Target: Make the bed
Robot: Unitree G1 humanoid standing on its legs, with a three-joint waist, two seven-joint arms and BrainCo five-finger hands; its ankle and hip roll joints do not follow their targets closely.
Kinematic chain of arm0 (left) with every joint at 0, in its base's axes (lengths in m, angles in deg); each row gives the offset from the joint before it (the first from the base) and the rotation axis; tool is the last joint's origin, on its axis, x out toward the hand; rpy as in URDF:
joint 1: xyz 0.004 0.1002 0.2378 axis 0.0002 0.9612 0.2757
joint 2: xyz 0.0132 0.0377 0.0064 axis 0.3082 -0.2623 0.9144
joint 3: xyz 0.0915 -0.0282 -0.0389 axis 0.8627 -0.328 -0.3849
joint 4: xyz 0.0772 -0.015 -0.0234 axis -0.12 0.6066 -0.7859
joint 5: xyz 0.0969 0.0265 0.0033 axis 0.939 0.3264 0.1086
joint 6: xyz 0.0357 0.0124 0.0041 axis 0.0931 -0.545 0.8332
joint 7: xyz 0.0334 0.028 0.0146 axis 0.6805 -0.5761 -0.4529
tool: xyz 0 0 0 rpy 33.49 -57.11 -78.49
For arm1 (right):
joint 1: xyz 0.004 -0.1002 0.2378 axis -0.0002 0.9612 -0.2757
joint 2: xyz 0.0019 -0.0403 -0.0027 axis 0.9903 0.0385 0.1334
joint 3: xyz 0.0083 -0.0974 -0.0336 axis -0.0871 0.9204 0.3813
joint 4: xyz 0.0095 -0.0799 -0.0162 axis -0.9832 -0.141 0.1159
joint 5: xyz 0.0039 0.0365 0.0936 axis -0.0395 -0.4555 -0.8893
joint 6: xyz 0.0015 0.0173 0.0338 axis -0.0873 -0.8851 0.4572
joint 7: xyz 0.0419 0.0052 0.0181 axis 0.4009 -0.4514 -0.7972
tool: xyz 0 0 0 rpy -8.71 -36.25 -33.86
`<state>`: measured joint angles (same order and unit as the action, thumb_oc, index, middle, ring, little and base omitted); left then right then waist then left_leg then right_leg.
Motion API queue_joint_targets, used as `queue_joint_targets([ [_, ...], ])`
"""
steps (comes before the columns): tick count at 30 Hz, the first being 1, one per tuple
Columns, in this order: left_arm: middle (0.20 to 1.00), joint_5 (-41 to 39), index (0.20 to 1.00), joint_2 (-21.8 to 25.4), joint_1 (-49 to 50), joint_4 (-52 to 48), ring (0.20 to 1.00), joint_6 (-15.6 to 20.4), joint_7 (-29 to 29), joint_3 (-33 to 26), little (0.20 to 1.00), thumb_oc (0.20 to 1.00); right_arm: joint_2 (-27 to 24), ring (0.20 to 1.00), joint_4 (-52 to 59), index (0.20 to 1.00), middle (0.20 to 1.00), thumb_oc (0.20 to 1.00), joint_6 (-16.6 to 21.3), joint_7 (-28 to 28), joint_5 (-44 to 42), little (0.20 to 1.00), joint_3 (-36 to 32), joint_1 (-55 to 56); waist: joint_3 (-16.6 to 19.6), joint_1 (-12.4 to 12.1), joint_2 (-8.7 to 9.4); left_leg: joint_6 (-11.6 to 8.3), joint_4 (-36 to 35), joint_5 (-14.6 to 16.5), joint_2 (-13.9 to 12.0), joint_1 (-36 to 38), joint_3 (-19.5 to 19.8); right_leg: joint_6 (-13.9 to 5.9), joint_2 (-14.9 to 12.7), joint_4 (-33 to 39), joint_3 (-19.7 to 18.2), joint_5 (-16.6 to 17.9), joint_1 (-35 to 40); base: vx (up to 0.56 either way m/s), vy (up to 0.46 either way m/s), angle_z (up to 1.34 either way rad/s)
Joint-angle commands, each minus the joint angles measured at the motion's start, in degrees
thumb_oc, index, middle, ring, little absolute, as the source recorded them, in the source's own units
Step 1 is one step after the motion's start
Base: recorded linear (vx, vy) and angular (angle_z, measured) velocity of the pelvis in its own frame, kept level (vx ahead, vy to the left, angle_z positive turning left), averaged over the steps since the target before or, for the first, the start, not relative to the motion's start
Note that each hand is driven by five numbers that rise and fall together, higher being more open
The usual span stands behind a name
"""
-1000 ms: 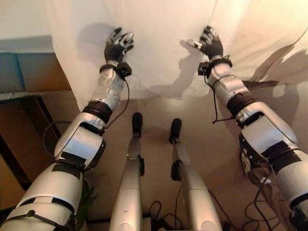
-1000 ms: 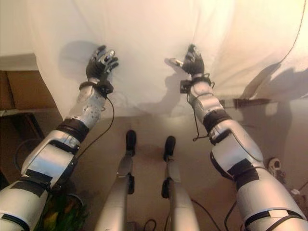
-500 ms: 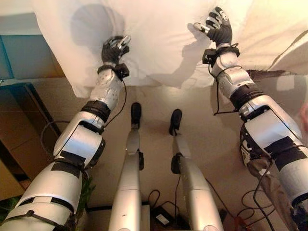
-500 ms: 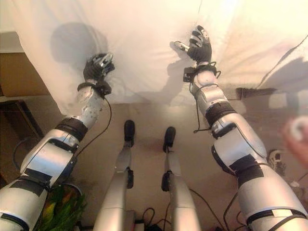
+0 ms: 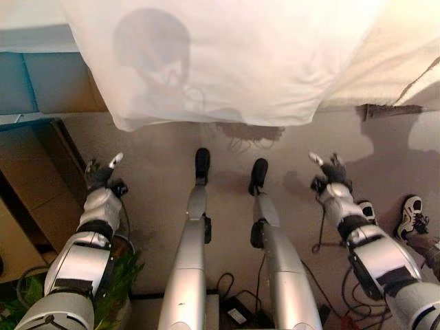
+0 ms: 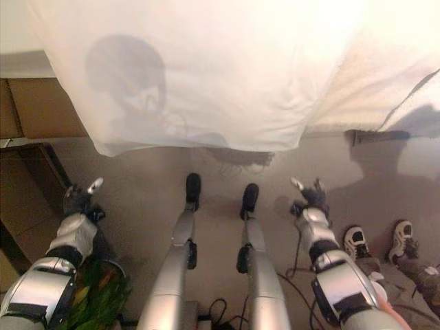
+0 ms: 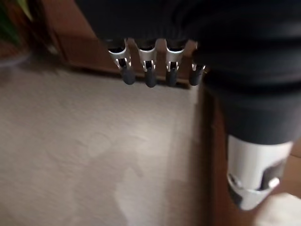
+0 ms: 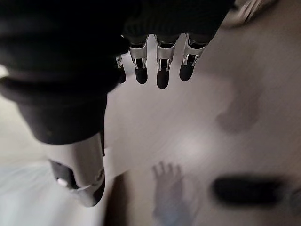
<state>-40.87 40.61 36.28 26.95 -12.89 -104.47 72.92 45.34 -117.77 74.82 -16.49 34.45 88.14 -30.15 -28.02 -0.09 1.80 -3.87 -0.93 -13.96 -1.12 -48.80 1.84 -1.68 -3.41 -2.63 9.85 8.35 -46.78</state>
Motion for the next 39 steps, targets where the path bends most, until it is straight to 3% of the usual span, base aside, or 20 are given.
queue_joint_targets([
  [1, 1.0, 4.49, 1.0, -4.68, 2.75, -0.53, 1.0, -0.03, -0.1, -1.47, 1.0, 1.0, -0.19, 1.0, 0.07, 1.0, 1.0, 1.0, -2.06, 0.28, 6.62, 1.0, 1.07, 4.08, -1.77, 1.21, 0.92, -0.78, 9.59, 9.24, 3.94, 2.52, -2.02, -4.44, 0.81, 1.19, -1.09, 1.01, 4.71, -0.08, -0.029, 0.04],
  [2, 1.0, 4.58, 1.0, -4.72, 2.63, -0.84, 1.0, -0.03, -0.22, -1.58, 1.0, 1.0, -0.28, 1.0, 0.29, 1.0, 1.0, 1.0, -2.05, 0.33, 6.71, 1.0, 0.92, 3.93, -1.77, 1.42, 1.04, -0.49, 9.81, 7.78, 4.2, 1.07, -2.52, -4.08, 0.43, 1.12, -0.69, 2.06, 3.41, 0.0, -0.028, 0.04],
  [4, 1.0, 7.82, 1.0, -7.47, 7.52, -1.2, 1.0, -0.62, 1.52, -0.56, 1.0, 1.0, 0.79, 1.0, 0.61, 1.0, 1.0, 1.0, -2.76, -1.23, 12.3, 1.0, 3.38, 9.44, -1.77, 1.19, 1.31, 0.26, 12.8, 11.64, 3.56, 6.29, -2.11, -3.71, 1.25, -2.96, -1.44, -1.86, 7.24, -0.02, 0.004, 0.0],
  [5, 1.0, 7.86, 1.0, -7.52, 7.73, -1.28, 1.0, -0.62, 1.5, -0.55, 1.0, 1.0, 0.8, 1.0, 0.71, 1.0, 1.0, 1.0, -2.78, -1.2, 12.35, 1.0, 3.41, 9.66, -1.77, 1.14, 1.33, 0.27, 12.83, 11.76, 3.54, 6.5, -2.17, -3.72, 1.26, -3.04, -1.5, -1.98, 7.4, -0.05, 0.023, -0.11],
  [6, 1.0, 10.28, 1.0, -9.7, 11.92, -1.78, 1.0, -0.84, 2.95, -0.36, 1.0, 1.0, 1.05, 1.0, 1.49, 1.0, 1.0, 1.0, -3.16, -2.43, 16.7, 1.0, 4.76, 13.51, -1.77, 0.92, 1.48, 0.8, 14.29, 12.67, 3.21, 10.5, -2.64, -3.31, 1.42, -6.42, -1.57, -4.61, 10.62, -0.01, 0.011, -0.14],
  [8, 1.0, 13.0, 1.0, -11.54, 15.1, -1.94, 1.0, -1.06, 3.77, 0.34, 1.0, 1.0, 1.22, 1.0, 1.79, 1.0, 1.0, 1.0, -3.36, -3.47, 17.89, 1.0, 3.43, 17.17, -1.77, 1.03, 1.47, 1.23, 14.59, 13.17, 3.38, 15.3, -2.79, -2.92, 1.31, -9.49, -1.56, -6.71, 14.26, 0.0, -0.014, -0.13],
  [11, 1.0, 16.45, 1.0, -13.84, 16.59, -2.61, 1.0, -1.38, 4.99, 2.01, 1.0, 1.0, 1.59, 1.0, 0.85, 1.0, 1.0, 1.0, -3.66, -5.37, 18.09, 1.0, 1.16, 19.44, -1.77, 1.31, 1.06, 1.53, 12.83, 11.33, 3.81, 20.97, -3.01, -2.47, 0.87, -9.74, -0.89, -6.64, 19.54, -0.02, -0.032, -0.01],
  [12, 1.0, 21.7, 1.0, -13.79, 18.3, -4.11, 1.0, -1.2, 5.59, 3.68, 1.0, 1.0, 2.1, 1.0, 0.58, 1.0, 1.0, 1.0, -4.02, -7.23, 19.7, 1.0, 0.57, 22.01, -1.77, 1.46, 0.65, 1.41, 9.87, 10.97, 3.91, 28.8, -2.6, -2.78, 0.84, -8.67, -0.24, -7.21, 27.0, 0.05, -0.031, 0.13],
  [13, 1.0, 21.7, 1.0, -13.8, 18.35, -4.12, 1.0, -1.2, 5.58, 3.7, 1.0, 1.0, 2.1, 1.0, 0.59, 1.0, 1.0, 1.0, -4.03, -7.23, 19.7, 1.0, 0.58, 22.06, -1.77, 1.45, 0.65, 1.41, 9.75, 10.94, 3.91, 28.93, -2.6, -2.78, 0.85, -8.59, -0.24, -7.19, 27.11, 0.09, -0.049, 0.18],
  [15, 1.0, 33.53, 1.0, -12.33, 20.51, -5.12, 1.0, -1.79, 5.16, 7.32, 1.0, 1.0, 1.85, 1.0, 0.44, 1.0, 1.0, 1.0, -4.67, -9.17, 23.05, 1.0, 0.89, 25.53, 1.44, 1.25, 0.11, 1.5, 7.02, 10.67, 3.69, 33.96, -2.67, -3.25, 0.45, -7.07, 0.52, -7.52, 32.19, 0.16, 0.008, 0.15],
  [16, 1.0, 38.53, 1.0, -12.31, 22.98, -4.2, 1.0, -2.36, 6.27, 8.05, 1.0, 1.0, 1.97, 1.0, 0.87, 1.0, 1.0, 1.0, -4.79, -11.14, 24.14, 1.0, 0.09, 27.99, 4.74, 1.3, -0.29, 1.69, 5.11, 10.73, 3.79, 37.3, -2.84, -3.59, 0.5, -6.1, 0.73, -7.81, 35.28, 0.17, 0.033, 0.01],
  [17, 1.0, 38.53, 1.0, -12.31, 22.98, -4.19, 1.0, -2.36, 6.27, 8.05, 1.0, 1.0, 1.97, 1.0, 0.87, 1.0, 1.0, 1.0, -4.79, -11.14, 24.14, 1.0, 0.09, 27.99, 4.88, 1.34, -0.3, 1.69, 5.07, 10.65, 3.79, 37.15, -2.8, -3.59, 0.5, -6.02, 0.76, -7.73, 35.16, 0.13, 0.013, -0.04],
  [19, 1.0, 39.97, 1.0, -13.32, 25.66, -1.49, 1.0, -2.82, 8.31, 6.59, 1.0, 1.0, 2.6, 1.0, -0.64, 1.0, 1.0, 1.0, -5.62, -13.29, 27.42, 1.0, 0.27, 29.94, 9.54, 1.29, -0.8, 1.75, 2.47, 10.78, 3.7, 41.49, -3.0, -3.92, 0.74, -3.54, 0.68, -7.78, 39.41, 0.11, 0.007, 0.0],
  [20, 1.0, 39.97, 1.0, -13.32, 25.68, -1.5, 1.0, -2.82, 8.31, 6.59, 1.0, 1.0, 2.6, 1.0, -0.64, 1.0, 1.0, 1.0, -5.62, -13.29, 27.43, 1.0, 0.28, 29.95, 9.47, 1.31, -0.8, 1.75, 2.4, 10.76, 3.7, 41.62, -2.99, -3.92, 0.75, -3.48, 0.7, -7.77, 39.54, 0.1, 0.004, 0.03],
  [22, 1.0, 41.08, 1.0, -13.91, 28.09, 0.87, 1.0, -3.33, 9.95, 4.97, 1.0, 1.0, 3.03, 1.0, -1.79, 1.0, 1.0, 1.0, -6.8, -14.36, 33.39, 1.0, 1.64, 31.33, 14.2, 0.78, -0.73, 1.77, 0.2, 11.01, 3.73, 45.41, -3.0, -4.09, 1.13, -0.81, 0.81, -7.56, 43.25, 0.12, -0.007, 0.03],
  [23, 1.0, 41.08, 1.0, -13.9, 28.11, 0.86, 1.0, -3.33, 9.95, 4.97, 1.0, 1.0, 3.03, 1.0, -1.78, 1.0, 1.0, 1.0, -6.81, -14.36, 33.4, 1.0, 1.64, 31.35, 14.15, 0.77, -0.73, 1.77, 0.14, 11.0, 3.72, 45.51, -3.01, -4.09, 1.14, -0.75, 0.8, -7.55, 43.35, 0.15, -0.005, 0.09],
  [25, 1.0, 41.63, 1.0, -14.7, 30.08, 2.71, 1.0, -3.72, 10.91, 3.45, 1.0, 1.0, 3.54, 1.0, -2.05, 1.0, 1.0, 1.0, -7.5, -15.21, 37.5, 1.0, 3.03, 31.98, 18.15, 0.11, -0.45, 1.77, -1.89, 11.29, 3.67, 48.65, -3.26, -4.32, 1.3, 2.02, 0.77, -7.06, 46.55, 0.1, 0.001, 0.07],
  [30, 1.0, 42.85, 1.0, -16.23, 32.52, 4.81, 1.0, -4.22, 11.73, 2.27, 1.0, 1.0, 4.98, 1.0, -1.41, 1.0, 1.0, 1.0, -7.87, -15.78, 37.92, 1.0, 2.3, 33.3, 22.12, -0.41, -0.3, 1.74, -3.75, 11.64, 3.67, 51.78, -4.32, -4.54, 1.53, 4.43, 0.45, -6.57, 49.45, 0.07, 0.027, 0.02],
  [39, 1.0, 46.54, 1.0, -17.33, 33.47, 6.28, 1.0, -4.73, 13.01, 4.54, 1.0, 1.0, 6.58, 1.0, -3.6, 1.0, 1.0, 1.0, -8.72, -16.75, 40.67, 1.0, 4.46, 33.94, 24.02, -0.58, 0.14, 2.13, -4.07, 12.26, 3.52, 53.55, -4.52, -4.23, 1.92, 5.13, -0.06, -6.63, 51.27, 0.0, 0.002, 0.0],
])
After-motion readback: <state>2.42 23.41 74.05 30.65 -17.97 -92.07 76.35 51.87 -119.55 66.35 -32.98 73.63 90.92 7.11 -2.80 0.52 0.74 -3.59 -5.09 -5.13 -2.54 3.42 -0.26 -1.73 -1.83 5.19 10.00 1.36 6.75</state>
